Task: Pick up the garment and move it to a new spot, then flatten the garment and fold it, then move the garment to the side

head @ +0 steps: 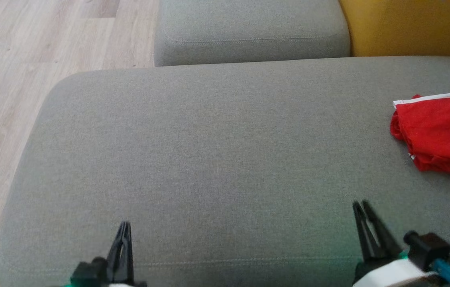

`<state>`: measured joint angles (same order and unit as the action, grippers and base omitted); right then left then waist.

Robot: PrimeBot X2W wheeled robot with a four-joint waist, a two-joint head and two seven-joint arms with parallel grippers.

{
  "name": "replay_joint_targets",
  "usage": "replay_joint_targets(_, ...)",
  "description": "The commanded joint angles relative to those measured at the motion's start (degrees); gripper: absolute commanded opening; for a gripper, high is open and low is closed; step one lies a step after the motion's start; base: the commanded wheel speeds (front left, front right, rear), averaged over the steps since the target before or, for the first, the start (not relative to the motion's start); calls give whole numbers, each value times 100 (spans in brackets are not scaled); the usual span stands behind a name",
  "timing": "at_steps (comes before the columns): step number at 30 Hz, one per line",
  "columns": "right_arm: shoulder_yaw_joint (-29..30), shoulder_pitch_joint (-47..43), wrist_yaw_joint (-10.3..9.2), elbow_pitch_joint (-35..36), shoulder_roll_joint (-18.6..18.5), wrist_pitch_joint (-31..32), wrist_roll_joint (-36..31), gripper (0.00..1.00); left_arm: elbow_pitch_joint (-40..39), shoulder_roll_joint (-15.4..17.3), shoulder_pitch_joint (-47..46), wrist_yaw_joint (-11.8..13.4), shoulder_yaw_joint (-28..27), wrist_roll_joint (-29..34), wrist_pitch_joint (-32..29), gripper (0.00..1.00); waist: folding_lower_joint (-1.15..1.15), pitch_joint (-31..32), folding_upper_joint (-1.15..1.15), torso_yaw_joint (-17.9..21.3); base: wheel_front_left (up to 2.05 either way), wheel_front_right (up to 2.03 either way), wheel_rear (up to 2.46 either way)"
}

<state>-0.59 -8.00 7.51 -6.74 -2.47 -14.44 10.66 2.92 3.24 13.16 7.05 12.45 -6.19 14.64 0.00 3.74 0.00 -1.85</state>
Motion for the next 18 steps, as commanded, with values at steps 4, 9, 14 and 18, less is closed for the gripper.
replay_joint_targets(4, -6, 9, 0, -62, -6, 35, 231, 0, 21, 10, 4, -13, -24, -243, -28, 0, 0, -13, 0, 5, 0, 0, 0)
replay_joint_targets(9, -2, 71, 0, -94, -32, 101, 584, 0, 66, 37, -76, -71, -76, -619, -93, 0, 0, -28, 0, 13, 0, 0, 0)
replay_joint_targets(14, 1, 134, 0, -127, -53, 165, 933, 0, 130, 57, -165, -137, -122, -988, -157, 0, 0, -43, 0, 20, 0, 0, 0)
replay_joint_targets(18, 6, 181, 0, -150, -68, 217, 1210, 0, 180, 71, -235, -190, -161, -1282, -209, 0, 0, -55, 0, 26, 0, 0, 0)
